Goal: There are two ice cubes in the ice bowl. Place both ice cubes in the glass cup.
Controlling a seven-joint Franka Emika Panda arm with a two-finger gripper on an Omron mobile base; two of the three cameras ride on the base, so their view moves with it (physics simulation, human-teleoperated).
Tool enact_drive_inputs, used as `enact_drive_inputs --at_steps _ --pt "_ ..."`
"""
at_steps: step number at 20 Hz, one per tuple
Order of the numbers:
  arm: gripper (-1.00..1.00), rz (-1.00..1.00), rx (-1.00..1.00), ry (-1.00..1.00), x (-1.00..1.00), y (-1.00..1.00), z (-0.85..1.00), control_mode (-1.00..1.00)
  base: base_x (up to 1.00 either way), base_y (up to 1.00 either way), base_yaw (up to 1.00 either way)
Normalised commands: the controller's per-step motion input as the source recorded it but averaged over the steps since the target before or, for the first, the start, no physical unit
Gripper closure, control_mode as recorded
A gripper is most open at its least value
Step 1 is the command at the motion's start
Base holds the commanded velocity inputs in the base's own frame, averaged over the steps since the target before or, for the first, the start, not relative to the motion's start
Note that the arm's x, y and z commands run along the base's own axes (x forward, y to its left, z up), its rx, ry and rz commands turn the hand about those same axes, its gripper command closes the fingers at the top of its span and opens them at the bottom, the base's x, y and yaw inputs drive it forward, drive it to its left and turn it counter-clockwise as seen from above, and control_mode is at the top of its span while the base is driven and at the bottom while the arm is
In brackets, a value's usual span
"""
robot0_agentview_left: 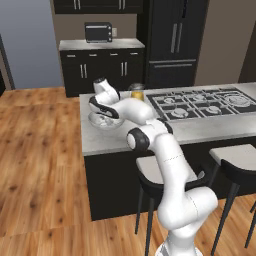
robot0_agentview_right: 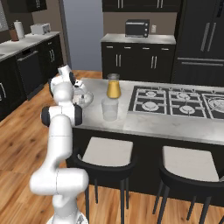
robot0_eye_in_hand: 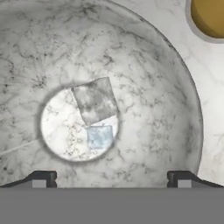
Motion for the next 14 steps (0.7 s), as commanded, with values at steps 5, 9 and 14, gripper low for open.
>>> enact_drive_inputs --at_steps 5,9,14 --pt "-1.00 0.00 -0.01 0.01 0.40 0.00 -0.10 -1.00 0.00 0.00 0.00" --pt "-1.00 0.00 0.00 0.03 0.23 0.01 -0.14 -1.00 0.00 0.00 0.00" --pt "-1.00 0.00 0.00 0.01 0.21 0.00 -0.16 -1.00 0.00 0.00 0.00"
